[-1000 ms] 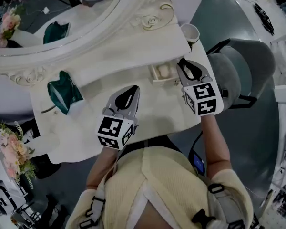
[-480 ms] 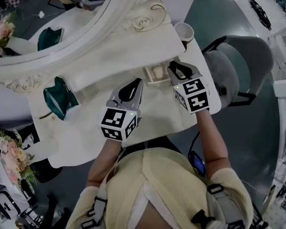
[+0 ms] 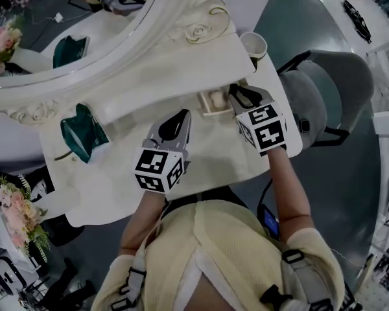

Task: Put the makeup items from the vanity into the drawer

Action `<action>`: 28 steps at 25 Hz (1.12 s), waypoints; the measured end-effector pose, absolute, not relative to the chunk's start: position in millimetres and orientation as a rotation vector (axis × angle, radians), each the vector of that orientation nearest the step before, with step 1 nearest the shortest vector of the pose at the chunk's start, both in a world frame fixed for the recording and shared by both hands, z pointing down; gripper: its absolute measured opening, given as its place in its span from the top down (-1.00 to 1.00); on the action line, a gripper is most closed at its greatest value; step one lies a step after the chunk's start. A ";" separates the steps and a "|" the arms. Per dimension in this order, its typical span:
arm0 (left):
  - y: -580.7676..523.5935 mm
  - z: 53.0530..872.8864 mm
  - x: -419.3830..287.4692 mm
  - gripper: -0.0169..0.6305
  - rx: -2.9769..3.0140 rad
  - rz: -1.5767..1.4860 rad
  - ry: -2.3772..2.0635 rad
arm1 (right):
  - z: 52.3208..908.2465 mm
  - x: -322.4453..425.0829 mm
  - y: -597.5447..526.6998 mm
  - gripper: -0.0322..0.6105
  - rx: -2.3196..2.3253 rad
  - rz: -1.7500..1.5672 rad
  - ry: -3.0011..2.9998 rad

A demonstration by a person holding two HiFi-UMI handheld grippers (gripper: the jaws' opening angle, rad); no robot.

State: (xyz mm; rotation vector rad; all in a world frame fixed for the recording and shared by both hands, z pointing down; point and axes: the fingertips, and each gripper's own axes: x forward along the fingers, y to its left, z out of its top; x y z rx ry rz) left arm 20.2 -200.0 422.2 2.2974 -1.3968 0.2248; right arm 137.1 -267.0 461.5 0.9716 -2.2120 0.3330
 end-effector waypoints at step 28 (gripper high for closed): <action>-183.9 394.5 -10.3 0.95 2.296 0.099 -1.422 | 407.8 144.6 -231.3 0.58 1.126 0.301 -2.315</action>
